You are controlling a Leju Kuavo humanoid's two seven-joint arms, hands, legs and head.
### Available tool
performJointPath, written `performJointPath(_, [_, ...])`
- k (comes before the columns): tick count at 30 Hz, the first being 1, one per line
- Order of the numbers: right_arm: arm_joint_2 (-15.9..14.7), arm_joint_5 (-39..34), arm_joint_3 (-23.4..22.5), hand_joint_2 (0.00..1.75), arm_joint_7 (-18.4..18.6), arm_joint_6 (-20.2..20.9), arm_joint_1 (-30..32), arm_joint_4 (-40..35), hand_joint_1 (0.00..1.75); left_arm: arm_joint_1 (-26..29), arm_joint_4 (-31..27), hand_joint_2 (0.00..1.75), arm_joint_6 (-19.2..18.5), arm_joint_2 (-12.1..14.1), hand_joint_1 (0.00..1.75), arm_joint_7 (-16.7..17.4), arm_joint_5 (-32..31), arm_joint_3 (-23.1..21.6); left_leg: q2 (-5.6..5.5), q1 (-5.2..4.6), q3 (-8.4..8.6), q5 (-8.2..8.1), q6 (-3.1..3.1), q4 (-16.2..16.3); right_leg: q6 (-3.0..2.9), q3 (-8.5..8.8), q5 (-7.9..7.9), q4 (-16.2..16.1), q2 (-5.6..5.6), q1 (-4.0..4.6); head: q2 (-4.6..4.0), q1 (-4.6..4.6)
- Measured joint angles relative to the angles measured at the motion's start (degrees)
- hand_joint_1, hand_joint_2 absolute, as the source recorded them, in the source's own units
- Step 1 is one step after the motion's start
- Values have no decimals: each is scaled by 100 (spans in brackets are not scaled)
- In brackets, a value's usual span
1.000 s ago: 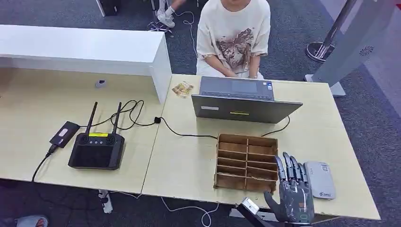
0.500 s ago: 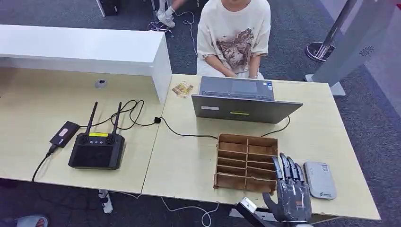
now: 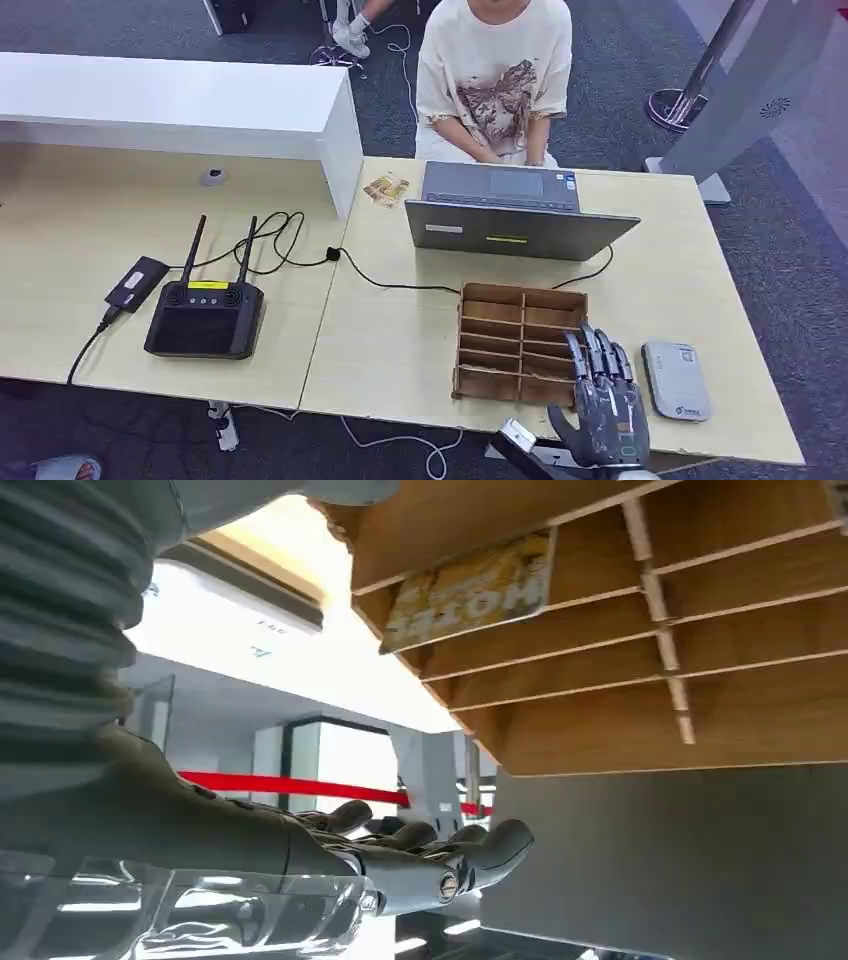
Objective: Pass the card to the sensor for recognition and then transmit it.
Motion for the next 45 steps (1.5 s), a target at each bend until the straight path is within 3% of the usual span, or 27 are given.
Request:
performJointPath(9, [2, 0, 120, 175, -83, 46, -85, 39, 16, -1, 0, 0, -2, -2, 0, 0, 9, 0, 0, 0, 0, 0, 0, 0, 0, 0, 0, 0, 0, 0, 0, 2])
performJointPath(14, [2, 0, 197, 175, -114, 61, -145, 83, 28, -1, 0, 0, -4, -2, 0, 0, 15, 0, 0, 0, 0, 0, 0, 0, 0, 0, 0, 0, 0, 0, 0, 0])
performJointPath(45, [4, -42, 275, 175, 44, 157, -153, 68, 37, -1, 0, 0, -15, -2, 0, 7, 15, 0, 0, 0, 0, 1, -1, 0, 0, 0, 0, 0, 0, 0, 0, 0])
